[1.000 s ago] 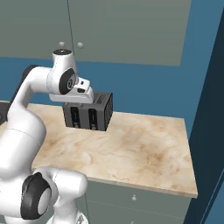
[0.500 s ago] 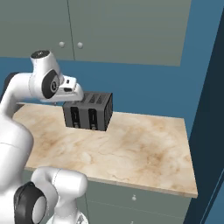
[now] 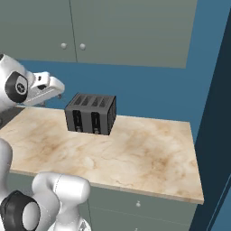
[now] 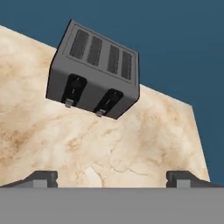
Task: Open the cabinet and move the ladle to the pot. Then close the cabinet.
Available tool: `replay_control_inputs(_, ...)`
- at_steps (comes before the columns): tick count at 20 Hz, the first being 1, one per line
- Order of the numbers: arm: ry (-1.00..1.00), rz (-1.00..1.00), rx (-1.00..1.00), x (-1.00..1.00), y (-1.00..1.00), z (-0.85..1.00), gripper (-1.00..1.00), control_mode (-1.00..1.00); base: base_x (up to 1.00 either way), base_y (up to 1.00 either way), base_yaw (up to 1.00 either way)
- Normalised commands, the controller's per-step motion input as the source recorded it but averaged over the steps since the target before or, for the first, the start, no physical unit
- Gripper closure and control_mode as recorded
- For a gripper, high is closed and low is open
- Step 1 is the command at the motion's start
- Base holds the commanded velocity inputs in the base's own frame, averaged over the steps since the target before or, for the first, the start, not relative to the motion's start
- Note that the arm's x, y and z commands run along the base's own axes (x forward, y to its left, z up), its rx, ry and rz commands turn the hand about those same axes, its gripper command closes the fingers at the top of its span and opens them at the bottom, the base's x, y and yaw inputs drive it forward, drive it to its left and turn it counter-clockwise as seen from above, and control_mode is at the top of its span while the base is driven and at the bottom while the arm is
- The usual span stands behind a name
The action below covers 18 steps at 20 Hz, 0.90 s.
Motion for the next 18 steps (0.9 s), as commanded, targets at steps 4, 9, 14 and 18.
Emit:
replay_control_inputs(4, -0.14, 0.0, -0.33, 0.0, 0.32, 0.25, -1.0, -1.0, 0.0, 0.0, 0.0)
replay_control_inputs(9, -0.11, 0.0, -0.32, 0.0, 0.2, 0.24, -1.0, -1.0, 0.0, 0.0, 0.0)
replay_control_inputs(14, -0.01, 0.0, -0.3, 0.04, 0.11, 0.21, -1.0, -1.0, 0.0, 0.0, 0.0)
replay_control_inputs(18, 0.0, -0.01, -0.3, 0.2, 0.04, 0.26, -1.0, -1.0, 0.0, 0.0, 0.0)
